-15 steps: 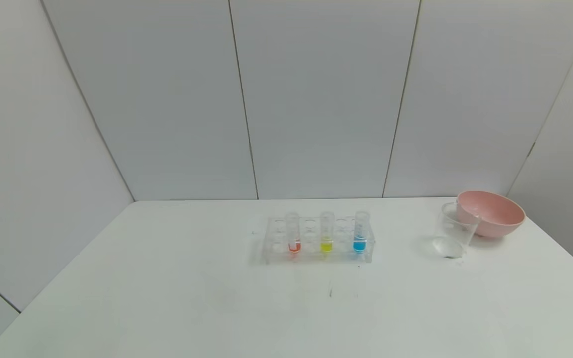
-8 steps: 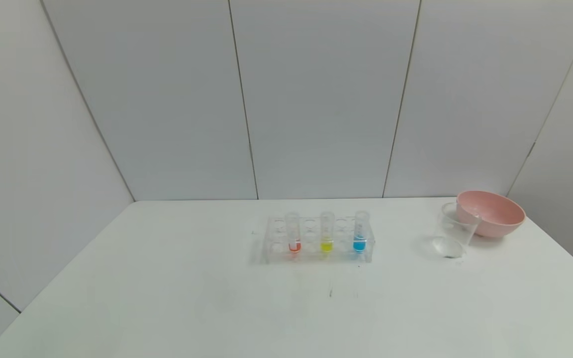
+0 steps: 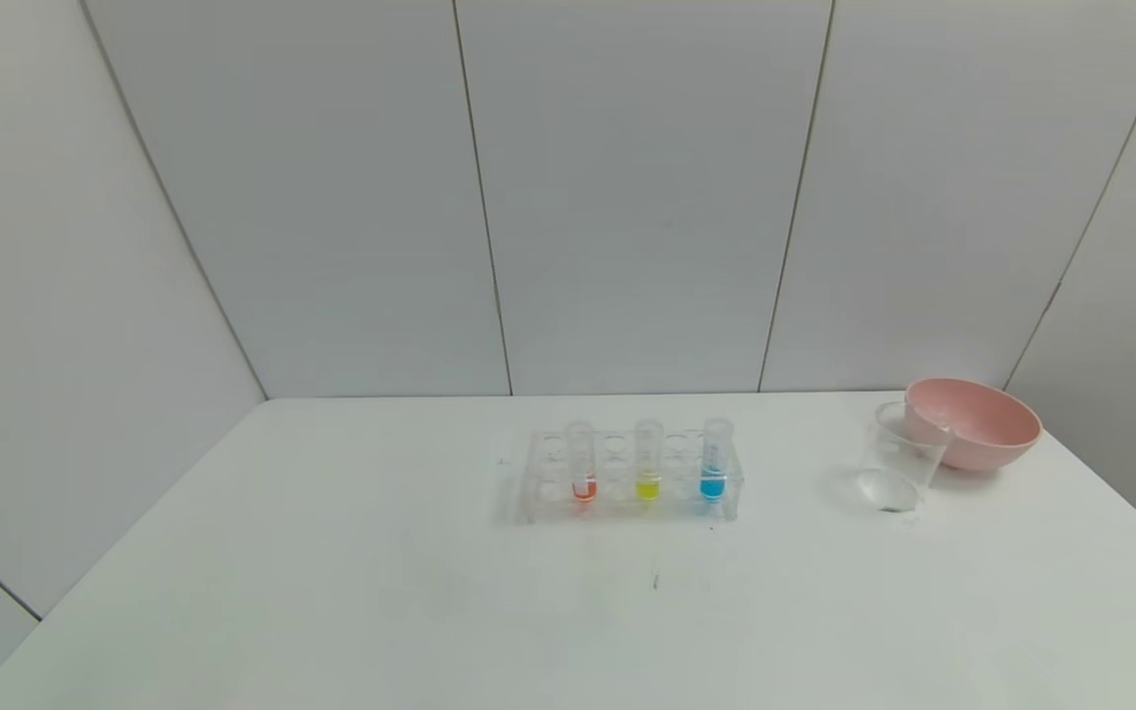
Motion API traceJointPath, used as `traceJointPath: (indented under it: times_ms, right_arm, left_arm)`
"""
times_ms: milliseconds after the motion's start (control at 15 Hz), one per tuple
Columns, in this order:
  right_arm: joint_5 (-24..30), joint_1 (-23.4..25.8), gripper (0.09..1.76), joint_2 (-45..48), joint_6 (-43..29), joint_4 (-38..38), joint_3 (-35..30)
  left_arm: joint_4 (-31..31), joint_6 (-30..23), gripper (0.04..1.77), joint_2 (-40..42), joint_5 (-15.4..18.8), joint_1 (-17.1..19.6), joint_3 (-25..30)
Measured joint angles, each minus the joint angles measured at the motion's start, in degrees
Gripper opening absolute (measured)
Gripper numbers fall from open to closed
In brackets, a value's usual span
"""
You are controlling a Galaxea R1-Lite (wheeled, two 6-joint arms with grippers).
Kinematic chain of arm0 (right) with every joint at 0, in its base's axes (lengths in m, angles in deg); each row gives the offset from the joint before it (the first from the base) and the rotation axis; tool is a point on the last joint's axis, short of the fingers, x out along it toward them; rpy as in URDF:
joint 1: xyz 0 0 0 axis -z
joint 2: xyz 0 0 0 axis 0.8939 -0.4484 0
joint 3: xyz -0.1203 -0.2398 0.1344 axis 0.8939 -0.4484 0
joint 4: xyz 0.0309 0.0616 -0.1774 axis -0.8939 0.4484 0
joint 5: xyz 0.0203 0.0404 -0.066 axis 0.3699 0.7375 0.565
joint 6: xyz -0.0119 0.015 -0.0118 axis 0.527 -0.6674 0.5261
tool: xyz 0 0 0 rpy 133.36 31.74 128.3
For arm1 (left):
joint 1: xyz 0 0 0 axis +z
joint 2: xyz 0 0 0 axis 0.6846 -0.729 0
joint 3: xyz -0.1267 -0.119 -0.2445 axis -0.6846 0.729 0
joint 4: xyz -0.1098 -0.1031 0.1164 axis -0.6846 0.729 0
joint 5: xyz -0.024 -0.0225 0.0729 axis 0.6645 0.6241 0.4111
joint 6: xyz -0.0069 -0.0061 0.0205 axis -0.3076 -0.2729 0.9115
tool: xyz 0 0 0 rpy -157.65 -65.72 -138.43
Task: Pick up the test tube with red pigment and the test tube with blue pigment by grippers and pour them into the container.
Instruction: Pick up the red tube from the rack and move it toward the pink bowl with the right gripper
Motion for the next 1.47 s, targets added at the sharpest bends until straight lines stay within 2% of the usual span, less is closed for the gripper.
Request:
traceJointPath:
  times_ms: [600,800,1067,1267,1467]
  right_arm:
    - [-0.1,0.0,1.71,0.0,-1.3,0.0,0.4]
    - [0.1,0.0,1.71,-2.2,-2.5,-0.3,4.9]
    - [0.1,-0.6,1.71,-13.9,-7.9,-4.7,13.8]
    - [0.0,-0.3,1.71,-27.1,-9.1,-16.0,17.1]
    - [-0.1,-0.7,1.71,-40.4,-6.6,-25.6,18.2]
  left_arm:
    - [0.0,0.0,1.76,0.0,0.0,0.0,0.0]
    - [0.0,0.0,1.76,0.0,0.0,0.0,0.0]
    - [0.0,0.0,1.76,0.0,0.0,0.0,0.0]
    - [0.0,0.0,1.76,0.0,0.0,0.0,0.0]
    - [0.0,0.0,1.76,0.0,0.0,0.0,0.0]
